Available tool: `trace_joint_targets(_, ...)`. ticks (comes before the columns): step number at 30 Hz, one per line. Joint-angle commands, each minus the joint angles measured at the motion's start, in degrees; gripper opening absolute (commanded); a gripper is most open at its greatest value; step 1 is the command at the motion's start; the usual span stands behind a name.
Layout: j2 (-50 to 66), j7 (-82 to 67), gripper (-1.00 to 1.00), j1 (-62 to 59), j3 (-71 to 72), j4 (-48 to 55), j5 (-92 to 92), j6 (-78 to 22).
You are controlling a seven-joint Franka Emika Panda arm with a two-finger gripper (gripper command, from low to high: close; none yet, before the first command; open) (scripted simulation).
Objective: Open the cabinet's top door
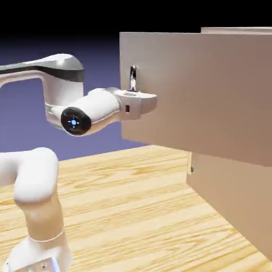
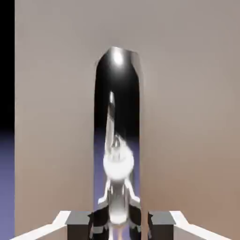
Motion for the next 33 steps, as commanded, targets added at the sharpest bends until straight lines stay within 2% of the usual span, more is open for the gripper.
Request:
trace_joint_targets(1,-0.01,0.25,-1.0,-0.45,-2.08,0.32,-2.18,-1.76)
trace_joint_targets(8,2.82,0.65,-1.0,-1.42,-16.62,5.42,-16.22,-14.73)
trace_joint_targets(14,7.94,-0.02,-1.0,2.53,-29.08,14.16,-26.58,-26.32)
trace_joint_targets(23,14.37,-0.27,-1.0,16.79,-45.91,32.55,-37.35,-42.71)
trace_joint_targets(33,15.09,2.32,-1.0,35.51,-59.18,53.32,-43.55,-56.96)
